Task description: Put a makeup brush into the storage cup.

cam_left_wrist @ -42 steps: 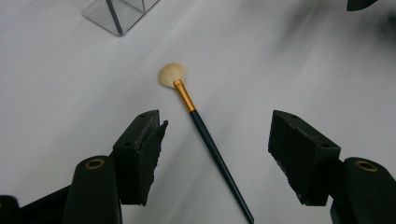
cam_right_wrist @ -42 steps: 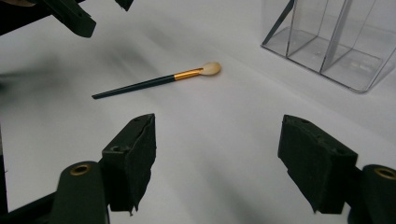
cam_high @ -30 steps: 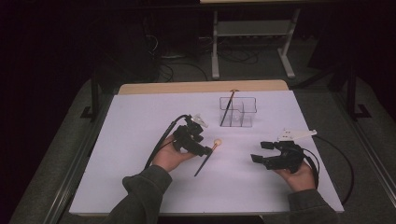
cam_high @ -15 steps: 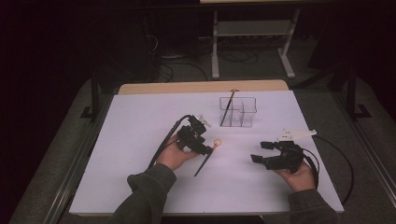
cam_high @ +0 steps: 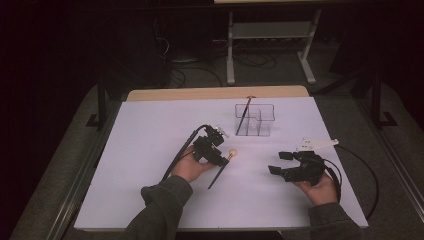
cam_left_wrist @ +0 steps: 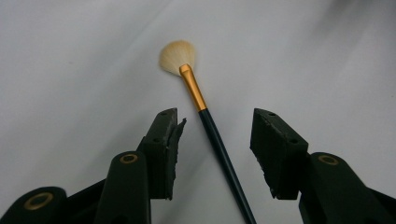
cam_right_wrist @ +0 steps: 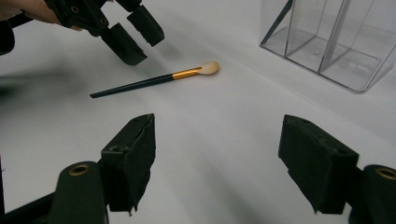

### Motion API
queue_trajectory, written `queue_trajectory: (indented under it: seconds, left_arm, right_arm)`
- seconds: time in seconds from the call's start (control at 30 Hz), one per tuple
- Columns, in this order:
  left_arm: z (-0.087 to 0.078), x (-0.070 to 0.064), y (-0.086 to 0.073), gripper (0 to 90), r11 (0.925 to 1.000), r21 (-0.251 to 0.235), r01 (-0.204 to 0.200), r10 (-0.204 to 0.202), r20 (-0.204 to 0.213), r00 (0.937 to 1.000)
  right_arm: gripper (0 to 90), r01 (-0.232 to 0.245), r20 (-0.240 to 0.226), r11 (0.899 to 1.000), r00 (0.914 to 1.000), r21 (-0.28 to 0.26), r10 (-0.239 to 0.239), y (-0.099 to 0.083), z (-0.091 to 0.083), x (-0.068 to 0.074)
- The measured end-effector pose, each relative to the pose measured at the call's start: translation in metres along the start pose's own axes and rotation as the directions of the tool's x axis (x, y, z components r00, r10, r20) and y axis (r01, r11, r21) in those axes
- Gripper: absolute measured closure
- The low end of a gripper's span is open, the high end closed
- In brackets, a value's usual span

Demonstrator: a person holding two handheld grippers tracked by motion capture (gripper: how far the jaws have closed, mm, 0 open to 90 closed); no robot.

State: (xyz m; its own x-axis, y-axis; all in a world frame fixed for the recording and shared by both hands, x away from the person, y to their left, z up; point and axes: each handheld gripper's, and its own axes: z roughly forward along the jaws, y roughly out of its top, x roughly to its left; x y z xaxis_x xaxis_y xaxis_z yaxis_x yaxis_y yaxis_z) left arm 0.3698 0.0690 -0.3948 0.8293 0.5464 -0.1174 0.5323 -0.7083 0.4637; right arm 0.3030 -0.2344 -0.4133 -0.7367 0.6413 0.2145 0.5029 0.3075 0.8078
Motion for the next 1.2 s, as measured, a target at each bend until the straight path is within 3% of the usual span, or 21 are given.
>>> queue_trajectory:
  seconds: [0.47,1.2]
  left_arm:
    - [0.013,-0.004,0.004,61.5,0.9991,0.038,0.02,-0.02,0.005,0.9998]
    - [0.025,-0.005,0.005,67.5,0.993,0.118,-0.003,0.006,-0.026,0.9996]
  right_arm:
    - [26.1,0.012,-0.003,1.0,0.9999,0.008,-0.012,0.0,0.002,0.0]
    - [26.0,0.008,-0.011,1.0,0.9999,0.009,-0.008,0.0,0.003,0.0]
